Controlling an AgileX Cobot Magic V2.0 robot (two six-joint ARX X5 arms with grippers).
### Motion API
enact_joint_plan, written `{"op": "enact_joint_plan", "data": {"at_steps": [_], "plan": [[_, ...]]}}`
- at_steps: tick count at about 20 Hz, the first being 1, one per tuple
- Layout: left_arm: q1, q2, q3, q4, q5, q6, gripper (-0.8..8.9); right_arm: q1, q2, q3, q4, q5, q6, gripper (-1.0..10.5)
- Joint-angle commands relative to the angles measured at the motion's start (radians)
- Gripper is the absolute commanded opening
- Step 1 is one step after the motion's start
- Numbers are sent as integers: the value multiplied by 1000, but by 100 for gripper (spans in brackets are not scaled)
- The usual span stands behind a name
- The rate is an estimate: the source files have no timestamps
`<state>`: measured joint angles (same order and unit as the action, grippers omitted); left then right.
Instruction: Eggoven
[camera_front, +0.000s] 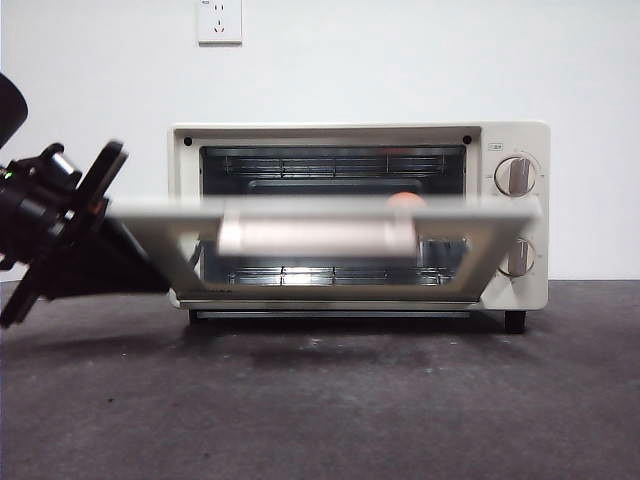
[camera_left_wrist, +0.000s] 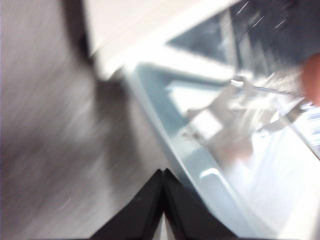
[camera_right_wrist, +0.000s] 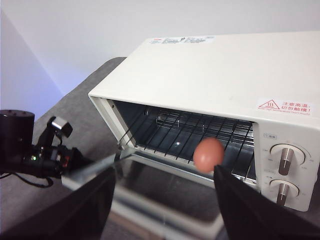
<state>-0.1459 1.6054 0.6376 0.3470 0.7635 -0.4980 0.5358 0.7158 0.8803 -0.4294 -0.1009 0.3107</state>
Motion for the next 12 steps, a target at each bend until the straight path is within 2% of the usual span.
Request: {"op": "enact_joint_plan", "data": {"at_steps": [1, 7, 12], "plan": [[-6, 9, 20, 137, 49, -93, 6, 5, 6, 11, 9, 5, -10, 319], [25, 9, 22, 323, 43, -215, 6, 5, 6, 11, 9, 5, -8, 319], [41, -1, 23, 351, 43, -248, 7, 5, 8, 11, 9, 5, -8, 319]]}}
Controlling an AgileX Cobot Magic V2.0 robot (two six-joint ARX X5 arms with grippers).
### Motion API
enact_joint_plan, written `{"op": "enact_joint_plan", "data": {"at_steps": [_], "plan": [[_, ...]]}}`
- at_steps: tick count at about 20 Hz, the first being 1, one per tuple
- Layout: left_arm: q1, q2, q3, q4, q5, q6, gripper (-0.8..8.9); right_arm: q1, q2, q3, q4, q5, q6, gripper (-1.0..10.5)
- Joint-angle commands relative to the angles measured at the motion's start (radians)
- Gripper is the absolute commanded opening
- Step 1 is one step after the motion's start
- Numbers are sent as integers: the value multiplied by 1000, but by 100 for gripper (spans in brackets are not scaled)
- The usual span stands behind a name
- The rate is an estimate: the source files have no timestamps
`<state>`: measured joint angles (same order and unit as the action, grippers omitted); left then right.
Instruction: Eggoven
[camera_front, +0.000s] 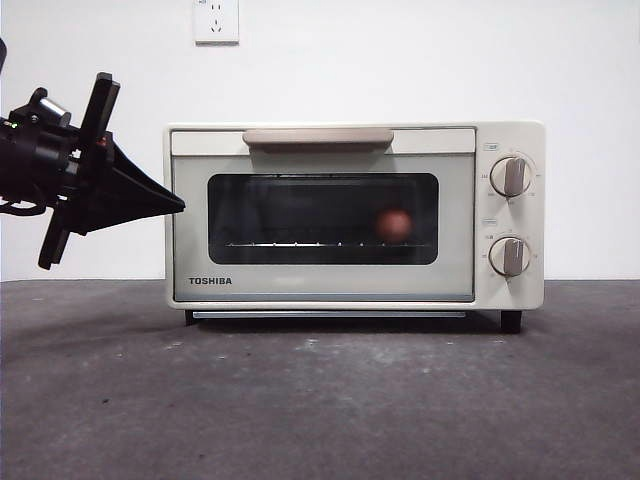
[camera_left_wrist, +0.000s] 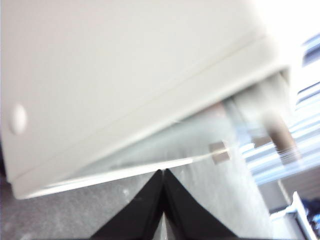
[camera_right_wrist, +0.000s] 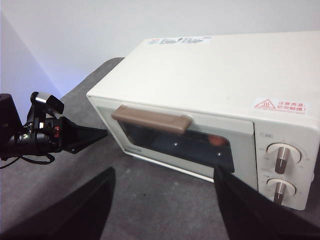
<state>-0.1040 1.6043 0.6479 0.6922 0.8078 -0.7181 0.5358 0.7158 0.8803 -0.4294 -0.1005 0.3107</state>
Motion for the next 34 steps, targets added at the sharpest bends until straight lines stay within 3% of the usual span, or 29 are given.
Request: {"op": "enact_joint_plan", "data": {"at_steps": [1, 4, 9, 20, 27, 29, 34], "plan": [[-1, -5, 13, 2, 0, -27, 7, 5, 8, 11, 8, 4, -8, 319], [-6, -39, 13, -23, 0, -17, 7, 5, 8, 11, 0, 3, -9, 319], [-43, -164, 13, -164, -19, 76, 7, 5, 8, 11, -66, -3, -45, 295], [-182, -563, 13, -666, -352, 338, 7, 5, 8, 3, -125, -3, -134, 206], [-253, -766, 13, -873, -565, 398, 7, 5, 7, -92, -86, -11, -142, 77], [-264, -804, 13, -914, -603, 419, 7, 5, 5, -139, -30, -43, -143, -2], [-269, -844, 13, -970, -625, 429, 7, 6, 1, -228, 95, -84, -143, 4]]}}
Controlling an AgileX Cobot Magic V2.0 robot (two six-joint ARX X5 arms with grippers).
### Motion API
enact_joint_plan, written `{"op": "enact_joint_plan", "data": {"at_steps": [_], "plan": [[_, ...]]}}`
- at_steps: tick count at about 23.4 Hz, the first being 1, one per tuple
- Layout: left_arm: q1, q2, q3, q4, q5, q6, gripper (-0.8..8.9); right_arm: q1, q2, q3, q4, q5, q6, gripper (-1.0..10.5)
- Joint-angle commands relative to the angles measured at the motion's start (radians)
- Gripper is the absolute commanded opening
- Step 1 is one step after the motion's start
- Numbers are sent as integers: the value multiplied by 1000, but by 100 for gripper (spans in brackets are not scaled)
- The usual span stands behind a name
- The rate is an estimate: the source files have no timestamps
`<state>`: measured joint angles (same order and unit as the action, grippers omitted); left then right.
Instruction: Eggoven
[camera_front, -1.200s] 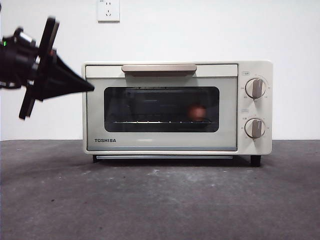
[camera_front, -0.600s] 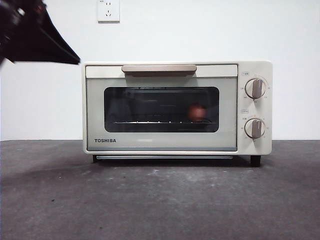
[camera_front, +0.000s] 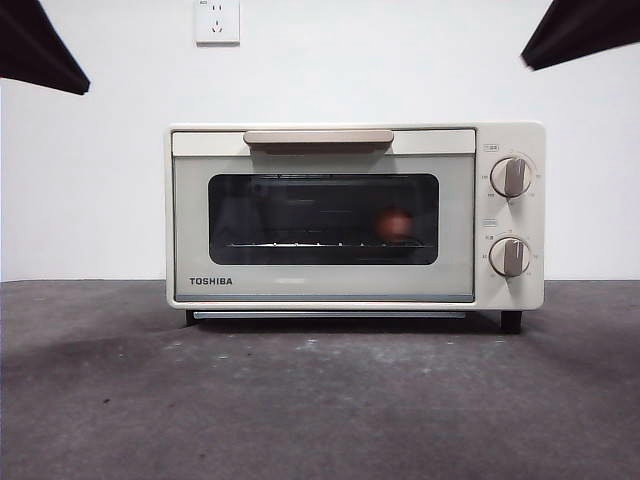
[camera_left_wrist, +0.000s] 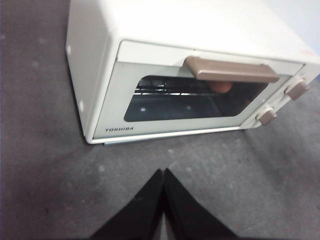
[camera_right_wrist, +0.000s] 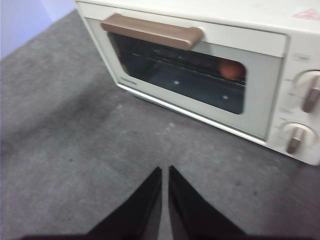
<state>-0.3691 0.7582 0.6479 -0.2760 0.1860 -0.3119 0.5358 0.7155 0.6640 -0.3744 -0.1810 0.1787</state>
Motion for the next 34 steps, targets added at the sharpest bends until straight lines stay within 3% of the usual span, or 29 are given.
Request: {"op": "enact_joint_plan", "data": {"at_steps": [1, 21, 25, 27, 30, 34], "plan": [[-4, -2, 13, -3, -3, 22, 7, 6, 2, -17, 43, -2, -11, 4], [-4, -1, 13, 13, -3, 13, 7, 4, 0, -22, 47, 2, -11, 4], [2, -2, 12, 39, -19, 130, 8, 4, 0, -22, 46, 1, -11, 4], [28, -18, 11, 73, -98, 184, 8, 4, 0, -22, 46, 1, -11, 4], [111, -67, 2, 111, -165, 285, 8, 4, 0, -22, 46, 1, -11, 4], [243, -201, -61, 155, -165, 320, 8, 4, 0, -22, 46, 2, -11, 4]]}}
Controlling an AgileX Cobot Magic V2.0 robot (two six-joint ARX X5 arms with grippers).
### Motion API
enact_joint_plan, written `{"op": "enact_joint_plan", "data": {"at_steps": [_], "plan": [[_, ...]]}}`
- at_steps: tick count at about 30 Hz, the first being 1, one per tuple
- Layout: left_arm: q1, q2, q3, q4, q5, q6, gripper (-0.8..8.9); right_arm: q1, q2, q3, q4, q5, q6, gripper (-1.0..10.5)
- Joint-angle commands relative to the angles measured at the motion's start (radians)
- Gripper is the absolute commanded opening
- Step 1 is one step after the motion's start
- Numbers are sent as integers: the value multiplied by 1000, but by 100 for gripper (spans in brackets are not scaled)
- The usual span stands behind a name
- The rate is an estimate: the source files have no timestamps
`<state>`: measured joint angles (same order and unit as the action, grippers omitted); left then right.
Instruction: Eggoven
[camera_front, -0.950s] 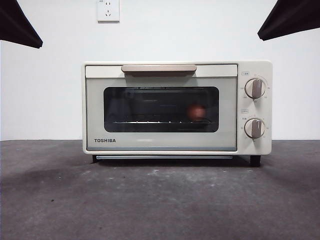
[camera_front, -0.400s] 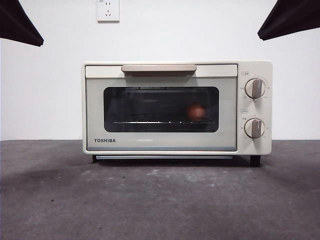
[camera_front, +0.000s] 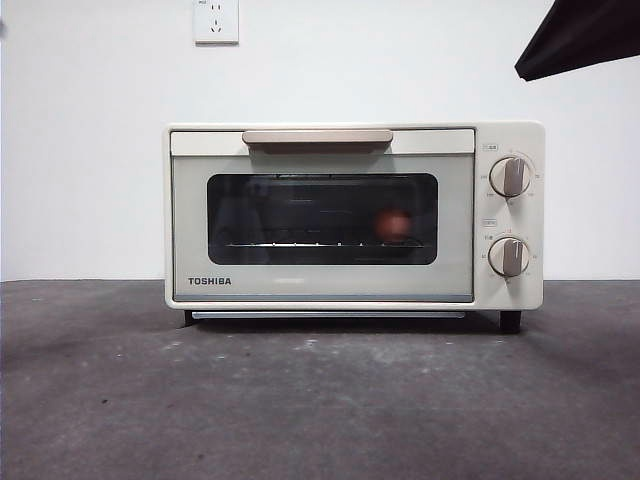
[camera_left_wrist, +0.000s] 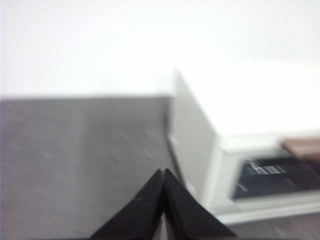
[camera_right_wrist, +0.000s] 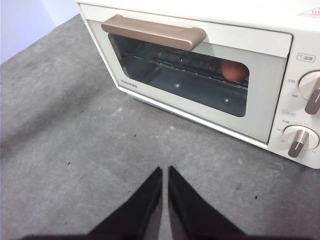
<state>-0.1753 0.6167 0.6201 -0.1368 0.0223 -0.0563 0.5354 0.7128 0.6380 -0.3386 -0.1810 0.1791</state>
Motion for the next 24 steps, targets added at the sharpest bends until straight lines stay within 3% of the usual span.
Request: {"op": "enact_joint_plan", "data": {"at_steps": [1, 5, 10, 24], "plan": [[84, -99, -58, 25, -2, 72, 8, 5, 2, 4, 10, 2, -11, 4], [183, -225, -171, 81, -2, 109, 8, 5, 2, 4, 10, 1, -11, 4], [257, -356, -343, 112, -2, 95, 8, 5, 2, 4, 10, 1, -11, 4], [286, -600, -589, 50, -2, 67, 8, 5, 2, 4, 10, 2, -11, 4]]}}
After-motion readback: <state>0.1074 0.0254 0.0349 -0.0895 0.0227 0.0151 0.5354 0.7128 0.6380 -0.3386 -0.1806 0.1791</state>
